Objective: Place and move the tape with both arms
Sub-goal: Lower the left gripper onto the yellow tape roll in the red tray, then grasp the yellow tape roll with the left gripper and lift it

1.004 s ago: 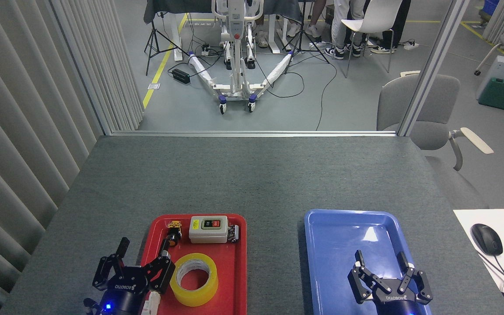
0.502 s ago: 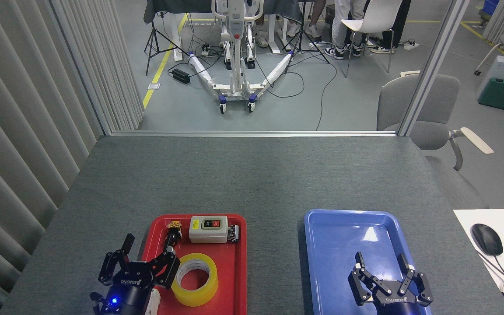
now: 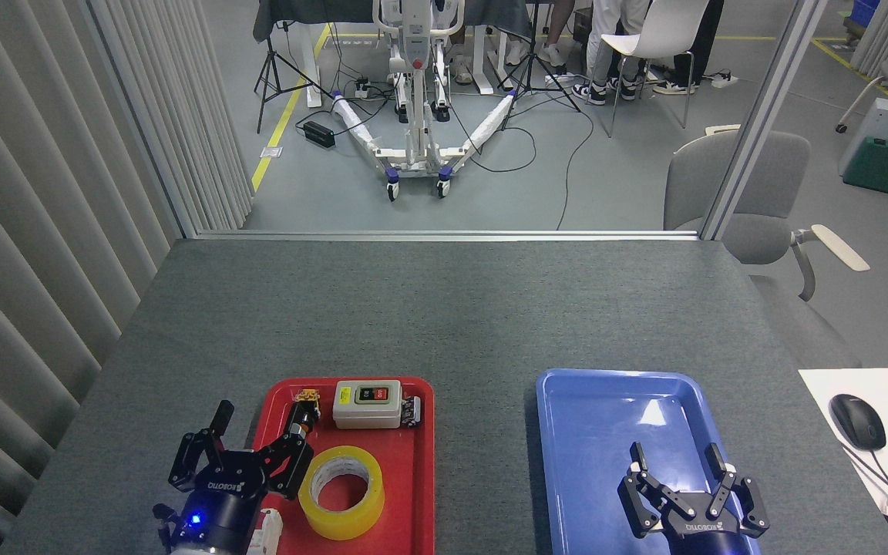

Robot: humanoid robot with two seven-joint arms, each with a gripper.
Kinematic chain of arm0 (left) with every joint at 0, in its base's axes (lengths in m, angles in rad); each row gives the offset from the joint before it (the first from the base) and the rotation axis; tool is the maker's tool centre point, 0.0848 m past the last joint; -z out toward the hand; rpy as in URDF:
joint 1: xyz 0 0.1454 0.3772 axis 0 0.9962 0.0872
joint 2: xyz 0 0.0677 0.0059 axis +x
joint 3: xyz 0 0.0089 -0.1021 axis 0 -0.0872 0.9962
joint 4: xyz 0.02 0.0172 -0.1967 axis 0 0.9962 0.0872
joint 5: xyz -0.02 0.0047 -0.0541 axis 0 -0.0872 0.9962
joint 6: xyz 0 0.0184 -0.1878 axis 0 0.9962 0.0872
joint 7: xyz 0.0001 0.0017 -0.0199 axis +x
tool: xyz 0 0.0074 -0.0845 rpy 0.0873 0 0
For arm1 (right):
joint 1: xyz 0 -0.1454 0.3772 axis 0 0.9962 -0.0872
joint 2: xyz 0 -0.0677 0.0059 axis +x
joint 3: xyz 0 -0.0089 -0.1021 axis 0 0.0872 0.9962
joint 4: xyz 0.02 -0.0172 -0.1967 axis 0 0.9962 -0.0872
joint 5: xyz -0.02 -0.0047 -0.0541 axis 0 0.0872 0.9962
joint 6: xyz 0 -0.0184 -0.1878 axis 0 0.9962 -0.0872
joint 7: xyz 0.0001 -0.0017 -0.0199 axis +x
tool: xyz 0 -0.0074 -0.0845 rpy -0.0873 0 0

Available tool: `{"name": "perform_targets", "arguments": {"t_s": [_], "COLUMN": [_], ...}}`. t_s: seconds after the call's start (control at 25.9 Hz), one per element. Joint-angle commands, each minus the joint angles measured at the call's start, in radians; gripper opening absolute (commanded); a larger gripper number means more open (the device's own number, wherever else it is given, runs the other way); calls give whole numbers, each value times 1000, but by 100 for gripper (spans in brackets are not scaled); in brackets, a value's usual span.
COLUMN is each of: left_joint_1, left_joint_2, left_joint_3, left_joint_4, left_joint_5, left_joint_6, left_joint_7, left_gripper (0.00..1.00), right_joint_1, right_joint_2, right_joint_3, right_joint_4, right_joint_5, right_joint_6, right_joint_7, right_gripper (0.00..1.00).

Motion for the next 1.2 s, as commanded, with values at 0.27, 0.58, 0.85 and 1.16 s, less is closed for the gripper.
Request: {"name": "perform_targets", "arguments": {"t_s": [0.27,0.58,0.85,1.16], "left_joint_1": [-23,-145,-290,-388], "left_joint_2": [27,49,60,61], "left_joint_3": [-13,-18,-82,-121], "left_joint_4": [-63,-33,69,153], "left_joint_5": [84,82,81,76], "left_joint_6": [54,22,20,33], "left_joint_7": [-207,-691,-1084,-1345], "left_gripper": [100,100,100,100], "right_joint_1": [3,3,3,3], "right_joint_2": [-2,-1,-8,-10], "right_joint_3": [-5,-5,-5,-3], "right_joint_4": [0,-3,-3,-21], "right_joint_5": [1,0,0,0], "right_joint_6": [2,11,11,7], "right_joint_7": [1,5,13,7], "right_gripper": [100,100,100,100]}}
